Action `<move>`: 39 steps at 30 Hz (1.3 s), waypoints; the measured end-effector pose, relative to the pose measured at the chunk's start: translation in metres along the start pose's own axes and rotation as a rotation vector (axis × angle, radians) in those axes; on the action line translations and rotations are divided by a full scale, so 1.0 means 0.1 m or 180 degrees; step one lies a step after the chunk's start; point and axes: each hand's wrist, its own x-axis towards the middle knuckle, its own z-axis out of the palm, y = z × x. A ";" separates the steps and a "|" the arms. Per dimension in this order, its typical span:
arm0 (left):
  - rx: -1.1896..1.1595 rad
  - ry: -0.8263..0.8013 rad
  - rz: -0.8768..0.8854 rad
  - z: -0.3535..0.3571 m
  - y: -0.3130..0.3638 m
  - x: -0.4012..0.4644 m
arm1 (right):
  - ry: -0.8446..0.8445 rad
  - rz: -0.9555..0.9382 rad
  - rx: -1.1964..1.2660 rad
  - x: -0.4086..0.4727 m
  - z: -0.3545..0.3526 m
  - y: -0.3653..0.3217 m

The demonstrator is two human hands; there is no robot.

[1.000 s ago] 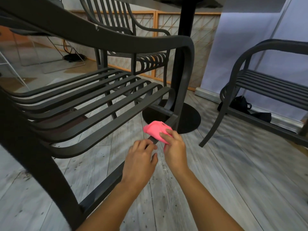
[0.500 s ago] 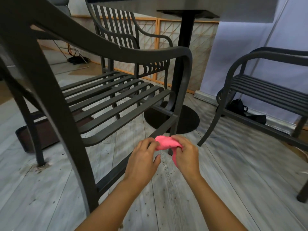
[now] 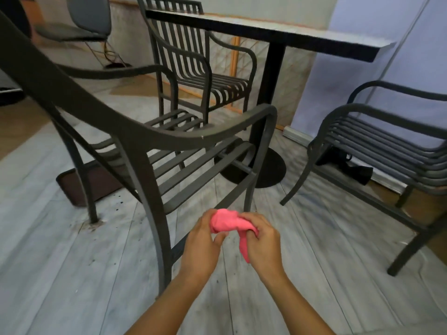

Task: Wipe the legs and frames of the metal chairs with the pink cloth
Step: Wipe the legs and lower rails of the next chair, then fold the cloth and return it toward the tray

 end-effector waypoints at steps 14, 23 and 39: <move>0.0204 -0.0477 -0.0109 -1.62 1.03 -0.68 | -0.1225 0.1665 0.1109 -0.45 -0.25 -1.76; 0.0543 -0.0857 -0.0328 -2.81 1.49 -0.91 | -0.2220 0.2385 0.1160 -0.42 0.00 -2.75; -0.0126 0.0720 -0.1623 -4.88 1.78 -1.15 | -0.2077 0.1088 0.0928 -0.39 0.79 -4.72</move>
